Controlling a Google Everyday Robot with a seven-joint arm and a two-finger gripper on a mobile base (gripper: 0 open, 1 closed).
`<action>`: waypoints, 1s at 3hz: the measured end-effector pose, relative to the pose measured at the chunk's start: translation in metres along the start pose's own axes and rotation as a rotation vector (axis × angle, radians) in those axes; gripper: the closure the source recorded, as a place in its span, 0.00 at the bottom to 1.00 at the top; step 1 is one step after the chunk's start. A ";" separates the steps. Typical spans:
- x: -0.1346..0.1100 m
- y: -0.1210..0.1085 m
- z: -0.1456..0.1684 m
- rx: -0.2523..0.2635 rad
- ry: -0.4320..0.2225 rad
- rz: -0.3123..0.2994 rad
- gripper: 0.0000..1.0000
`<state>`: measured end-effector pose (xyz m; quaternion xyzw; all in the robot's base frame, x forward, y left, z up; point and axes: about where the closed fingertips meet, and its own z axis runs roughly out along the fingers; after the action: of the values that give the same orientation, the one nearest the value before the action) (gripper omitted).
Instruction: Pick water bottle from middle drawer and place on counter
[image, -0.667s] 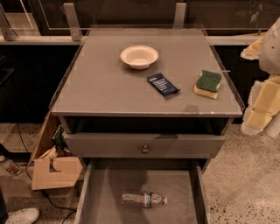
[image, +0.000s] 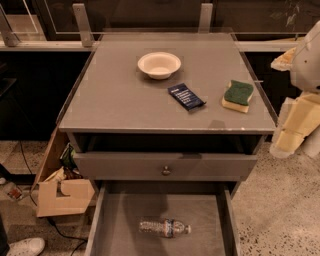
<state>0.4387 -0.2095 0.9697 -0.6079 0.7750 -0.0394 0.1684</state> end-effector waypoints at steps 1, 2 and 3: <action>-0.015 0.008 0.040 0.019 -0.045 -0.001 0.00; -0.016 0.009 0.041 0.029 -0.043 -0.005 0.00; -0.020 0.016 0.042 0.055 -0.026 -0.022 0.00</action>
Offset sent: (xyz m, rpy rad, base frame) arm 0.0169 0.0383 -0.0691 0.0766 -0.0250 0.0194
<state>0.4407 -0.1806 0.9302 -0.6120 0.7646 -0.0546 0.1947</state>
